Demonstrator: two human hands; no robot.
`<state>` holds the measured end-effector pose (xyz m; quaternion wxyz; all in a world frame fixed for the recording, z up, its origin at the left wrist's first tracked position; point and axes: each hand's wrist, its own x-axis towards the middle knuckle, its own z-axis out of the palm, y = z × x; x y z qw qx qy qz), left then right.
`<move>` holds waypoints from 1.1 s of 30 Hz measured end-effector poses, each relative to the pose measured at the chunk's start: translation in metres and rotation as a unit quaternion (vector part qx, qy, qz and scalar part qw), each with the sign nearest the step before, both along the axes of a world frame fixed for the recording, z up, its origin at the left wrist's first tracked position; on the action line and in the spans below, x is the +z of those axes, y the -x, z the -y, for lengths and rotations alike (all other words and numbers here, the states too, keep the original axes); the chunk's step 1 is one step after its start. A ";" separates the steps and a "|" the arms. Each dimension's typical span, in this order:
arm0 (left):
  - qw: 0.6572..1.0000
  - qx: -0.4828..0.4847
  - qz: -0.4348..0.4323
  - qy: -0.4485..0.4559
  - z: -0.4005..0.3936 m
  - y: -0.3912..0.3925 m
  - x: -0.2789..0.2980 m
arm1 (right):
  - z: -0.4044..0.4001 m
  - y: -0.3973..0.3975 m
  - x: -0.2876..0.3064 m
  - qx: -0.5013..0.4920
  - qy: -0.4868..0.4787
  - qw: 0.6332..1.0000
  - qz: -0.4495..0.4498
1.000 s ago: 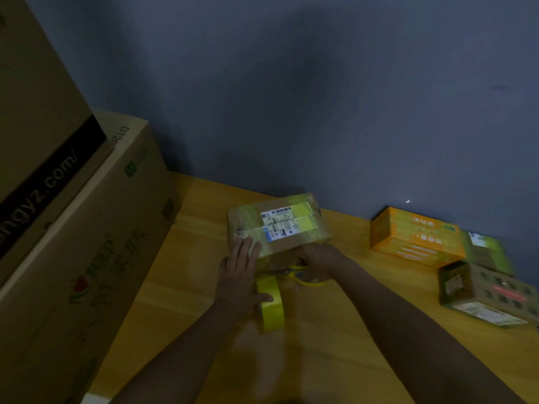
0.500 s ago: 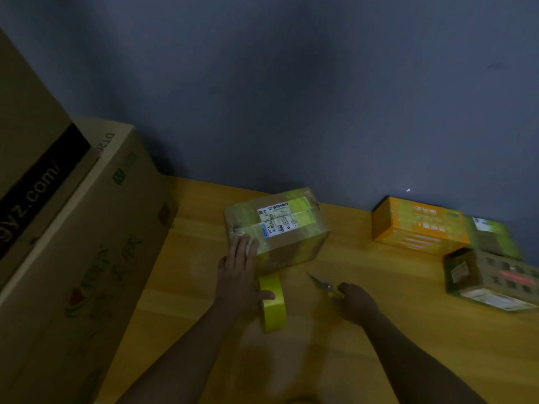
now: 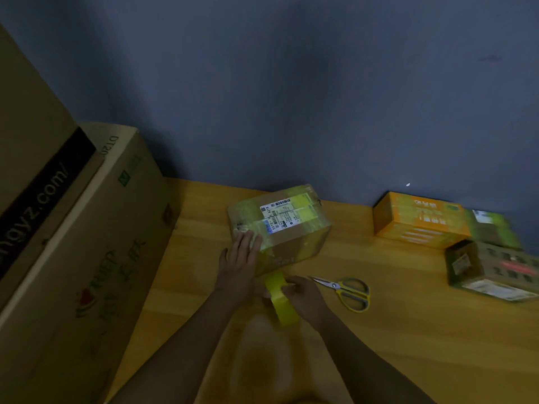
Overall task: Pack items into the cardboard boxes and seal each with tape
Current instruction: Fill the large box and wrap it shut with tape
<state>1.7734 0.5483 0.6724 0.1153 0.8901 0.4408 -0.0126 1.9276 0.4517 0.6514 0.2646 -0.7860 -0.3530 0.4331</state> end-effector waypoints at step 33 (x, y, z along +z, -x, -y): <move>0.994 -0.036 -0.007 0.103 -0.061 0.003 0.041 | -0.046 0.055 0.010 -0.269 -0.174 0.942 -0.103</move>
